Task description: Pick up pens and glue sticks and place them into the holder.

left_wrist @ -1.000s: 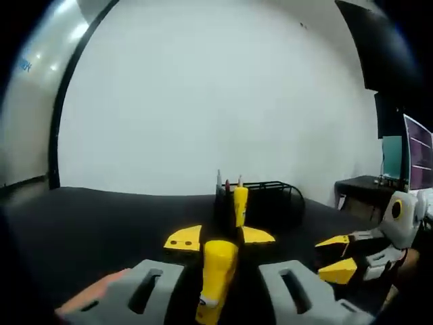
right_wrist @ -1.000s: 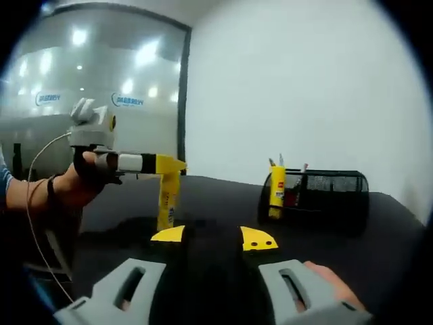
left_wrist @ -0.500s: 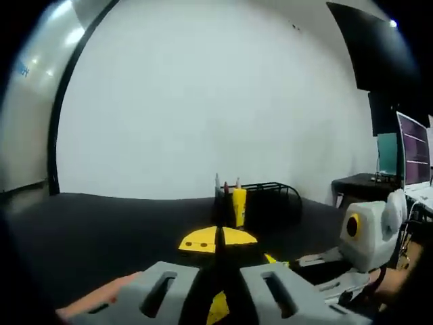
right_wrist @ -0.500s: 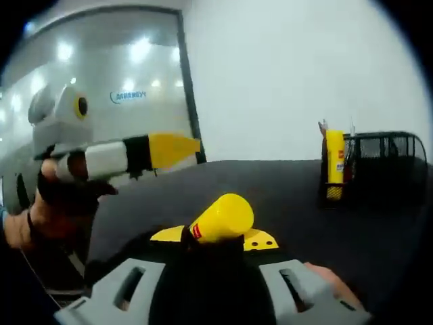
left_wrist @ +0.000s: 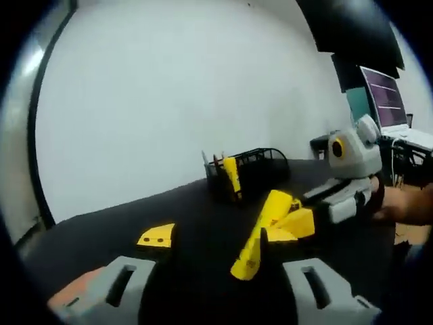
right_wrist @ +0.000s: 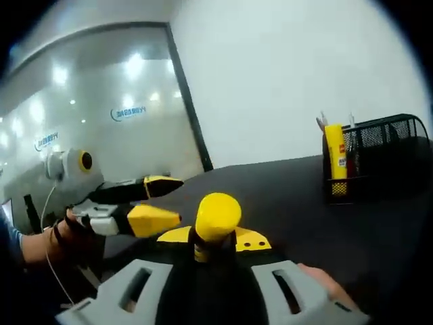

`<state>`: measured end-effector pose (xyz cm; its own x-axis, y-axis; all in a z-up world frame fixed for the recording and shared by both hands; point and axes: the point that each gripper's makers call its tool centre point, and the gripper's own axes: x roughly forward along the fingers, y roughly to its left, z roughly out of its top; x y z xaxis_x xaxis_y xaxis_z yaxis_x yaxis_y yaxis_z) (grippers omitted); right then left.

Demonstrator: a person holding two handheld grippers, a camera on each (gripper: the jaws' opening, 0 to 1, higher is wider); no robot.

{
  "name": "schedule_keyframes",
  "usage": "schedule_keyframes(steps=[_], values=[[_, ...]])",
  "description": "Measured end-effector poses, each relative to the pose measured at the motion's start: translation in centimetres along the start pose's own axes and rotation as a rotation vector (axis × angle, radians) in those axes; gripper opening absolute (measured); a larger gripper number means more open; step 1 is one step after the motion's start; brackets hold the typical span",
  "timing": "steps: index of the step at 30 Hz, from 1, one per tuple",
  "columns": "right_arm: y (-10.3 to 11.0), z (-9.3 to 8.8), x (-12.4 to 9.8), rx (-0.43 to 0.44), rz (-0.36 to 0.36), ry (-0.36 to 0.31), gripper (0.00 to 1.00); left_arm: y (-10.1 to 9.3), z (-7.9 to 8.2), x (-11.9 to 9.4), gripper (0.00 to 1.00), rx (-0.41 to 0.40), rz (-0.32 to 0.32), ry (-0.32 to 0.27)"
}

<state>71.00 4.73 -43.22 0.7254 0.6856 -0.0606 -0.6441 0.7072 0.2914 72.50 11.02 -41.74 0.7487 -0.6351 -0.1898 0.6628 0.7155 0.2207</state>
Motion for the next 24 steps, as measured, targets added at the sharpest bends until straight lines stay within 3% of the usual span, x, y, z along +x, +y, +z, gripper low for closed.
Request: schedule_keyframes(steps=[4,8,15,18,24], values=[[-0.3,0.5,-0.1,0.018,-0.003,-0.005,0.17,-1.1,-0.6,-0.2,0.61,0.017,-0.079,-0.008],[-0.1,1.4,-0.2,0.006,-0.012,-0.007,0.17,-2.1,-1.2,0.4,0.60,0.034,-0.086,0.005],[0.3,2.8,-0.6,-0.041,-0.045,0.002,0.17,-4.4,-0.8,2.2,0.53,-0.070,-0.088,-0.035],[0.7,3.8,-1.0,-0.066,-0.057,-0.008,0.17,-5.0,-0.5,2.9,0.51,-0.070,-0.053,-0.054],[1.3,5.1,-1.8,-0.094,-0.060,-0.012,0.17,-5.3,0.9,3.6,0.38,-0.062,-0.018,-0.101]])
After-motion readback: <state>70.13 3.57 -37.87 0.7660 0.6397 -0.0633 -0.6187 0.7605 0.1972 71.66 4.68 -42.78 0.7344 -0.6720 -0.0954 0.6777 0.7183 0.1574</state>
